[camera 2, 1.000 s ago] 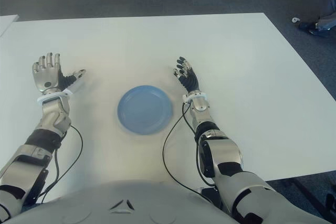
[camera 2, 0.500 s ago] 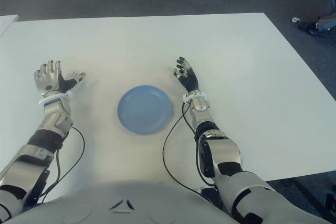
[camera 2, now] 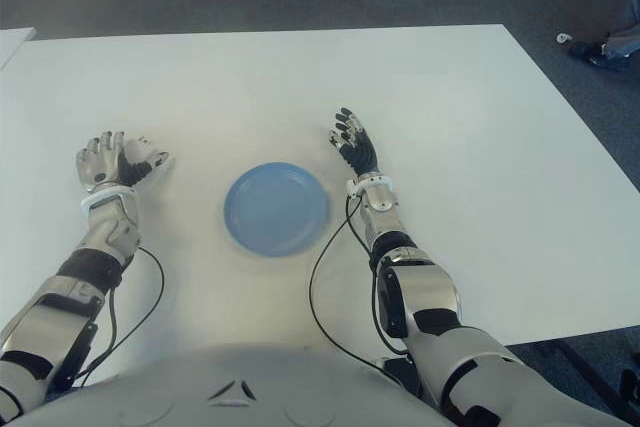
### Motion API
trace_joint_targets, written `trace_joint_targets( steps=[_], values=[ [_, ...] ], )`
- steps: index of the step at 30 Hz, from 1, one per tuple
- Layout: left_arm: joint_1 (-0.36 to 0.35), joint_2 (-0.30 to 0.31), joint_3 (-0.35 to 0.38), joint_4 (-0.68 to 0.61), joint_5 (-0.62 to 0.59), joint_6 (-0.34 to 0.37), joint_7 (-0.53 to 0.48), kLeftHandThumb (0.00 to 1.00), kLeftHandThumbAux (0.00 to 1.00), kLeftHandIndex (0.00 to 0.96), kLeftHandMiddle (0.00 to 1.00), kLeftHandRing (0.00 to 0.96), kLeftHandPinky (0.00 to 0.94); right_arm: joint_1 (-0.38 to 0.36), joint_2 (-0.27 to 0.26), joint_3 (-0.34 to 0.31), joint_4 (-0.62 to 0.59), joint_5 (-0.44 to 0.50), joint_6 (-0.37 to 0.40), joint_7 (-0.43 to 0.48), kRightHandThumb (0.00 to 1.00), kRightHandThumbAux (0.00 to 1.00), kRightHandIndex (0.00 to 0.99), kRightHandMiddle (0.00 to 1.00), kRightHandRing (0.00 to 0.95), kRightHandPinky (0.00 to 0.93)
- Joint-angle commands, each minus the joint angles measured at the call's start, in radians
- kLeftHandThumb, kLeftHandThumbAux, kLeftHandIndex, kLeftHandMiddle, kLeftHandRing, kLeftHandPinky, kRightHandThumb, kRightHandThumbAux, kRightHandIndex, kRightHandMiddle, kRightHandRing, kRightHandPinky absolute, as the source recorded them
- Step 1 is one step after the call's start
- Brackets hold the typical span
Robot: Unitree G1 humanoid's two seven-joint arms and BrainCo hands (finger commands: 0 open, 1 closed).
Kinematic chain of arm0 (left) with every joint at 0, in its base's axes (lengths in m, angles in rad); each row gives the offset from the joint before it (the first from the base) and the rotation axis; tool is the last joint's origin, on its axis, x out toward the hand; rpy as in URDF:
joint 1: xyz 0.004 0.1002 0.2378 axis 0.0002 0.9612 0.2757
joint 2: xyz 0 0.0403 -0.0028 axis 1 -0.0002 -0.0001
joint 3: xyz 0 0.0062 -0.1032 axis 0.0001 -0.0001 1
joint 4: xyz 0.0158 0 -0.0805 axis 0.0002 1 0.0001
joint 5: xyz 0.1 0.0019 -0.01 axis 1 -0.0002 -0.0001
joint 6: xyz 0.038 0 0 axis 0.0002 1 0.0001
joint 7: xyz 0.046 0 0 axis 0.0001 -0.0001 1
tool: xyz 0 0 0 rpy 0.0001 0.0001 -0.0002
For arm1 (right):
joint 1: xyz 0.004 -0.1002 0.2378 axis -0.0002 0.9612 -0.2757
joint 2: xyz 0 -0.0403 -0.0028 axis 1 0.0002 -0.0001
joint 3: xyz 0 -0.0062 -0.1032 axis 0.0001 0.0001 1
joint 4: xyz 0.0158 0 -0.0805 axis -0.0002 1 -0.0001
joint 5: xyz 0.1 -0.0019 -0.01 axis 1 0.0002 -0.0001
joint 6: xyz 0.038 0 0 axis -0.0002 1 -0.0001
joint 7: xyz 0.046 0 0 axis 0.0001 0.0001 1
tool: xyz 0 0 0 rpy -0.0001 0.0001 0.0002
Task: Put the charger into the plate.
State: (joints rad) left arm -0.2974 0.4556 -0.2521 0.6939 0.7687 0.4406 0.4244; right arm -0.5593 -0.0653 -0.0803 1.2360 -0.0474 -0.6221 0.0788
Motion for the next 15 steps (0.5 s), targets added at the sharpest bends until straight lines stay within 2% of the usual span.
trace_joint_targets(
  steps=[1,15],
  values=[
    [-0.016,-0.017,-0.012,0.044,-0.030,-0.022,-0.025,0.167,0.179,0.000,0.000,0.000,0.000,0.067,0.017,0.003,0.060,-0.006,0.073,0.019,0.139,0.662,0.016,0.145,0.114,0.058],
    [-0.043,-0.041,-0.032,0.136,-0.070,-0.050,-0.042,0.173,0.184,0.000,0.000,0.000,0.000,0.068,0.013,-0.003,0.060,-0.007,0.072,0.031,0.142,0.657,0.017,0.144,0.118,0.067]
  ],
)
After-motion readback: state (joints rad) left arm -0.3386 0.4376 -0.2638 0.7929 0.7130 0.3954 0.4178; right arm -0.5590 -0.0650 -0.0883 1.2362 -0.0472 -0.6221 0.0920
